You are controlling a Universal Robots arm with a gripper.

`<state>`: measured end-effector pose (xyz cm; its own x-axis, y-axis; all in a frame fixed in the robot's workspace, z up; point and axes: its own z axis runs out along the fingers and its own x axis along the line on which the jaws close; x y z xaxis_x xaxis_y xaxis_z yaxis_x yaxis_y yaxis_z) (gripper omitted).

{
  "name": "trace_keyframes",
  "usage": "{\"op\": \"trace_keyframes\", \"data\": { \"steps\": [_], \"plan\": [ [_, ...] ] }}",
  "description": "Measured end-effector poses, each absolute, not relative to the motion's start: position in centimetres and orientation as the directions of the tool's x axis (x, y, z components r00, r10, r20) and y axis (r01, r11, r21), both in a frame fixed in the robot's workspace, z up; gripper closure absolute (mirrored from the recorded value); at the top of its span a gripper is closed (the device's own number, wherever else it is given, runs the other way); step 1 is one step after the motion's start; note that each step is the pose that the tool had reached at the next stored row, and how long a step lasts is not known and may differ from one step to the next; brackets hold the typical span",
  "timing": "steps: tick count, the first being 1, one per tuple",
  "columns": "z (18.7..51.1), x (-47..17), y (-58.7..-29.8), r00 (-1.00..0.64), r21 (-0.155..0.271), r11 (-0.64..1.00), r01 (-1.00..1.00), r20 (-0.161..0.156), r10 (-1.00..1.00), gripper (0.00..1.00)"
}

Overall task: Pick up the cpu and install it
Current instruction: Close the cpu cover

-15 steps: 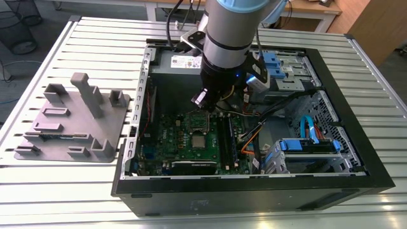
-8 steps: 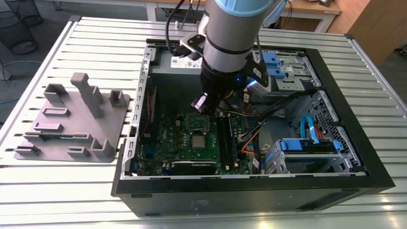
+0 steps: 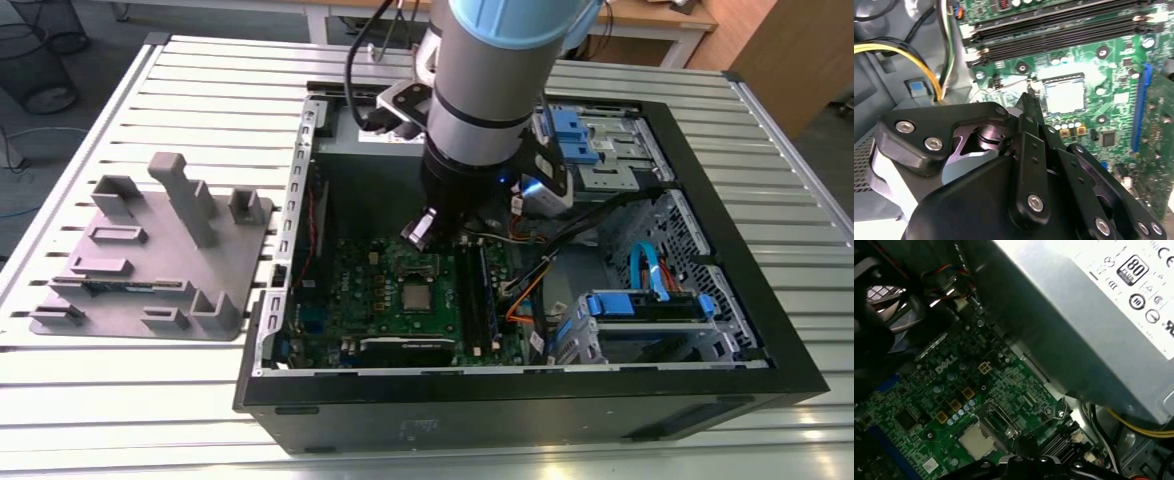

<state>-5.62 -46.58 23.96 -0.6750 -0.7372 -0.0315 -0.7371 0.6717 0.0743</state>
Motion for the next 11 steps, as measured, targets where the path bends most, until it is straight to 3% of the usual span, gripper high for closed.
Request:
{"op": "trace_keyframes", "data": {
  "steps": [11],
  "plan": [
    [23.92, -5.63, -47.04, -0.675, 0.064, 0.672, -0.737, -0.021, -0.738, 0.89]
  ]
}}
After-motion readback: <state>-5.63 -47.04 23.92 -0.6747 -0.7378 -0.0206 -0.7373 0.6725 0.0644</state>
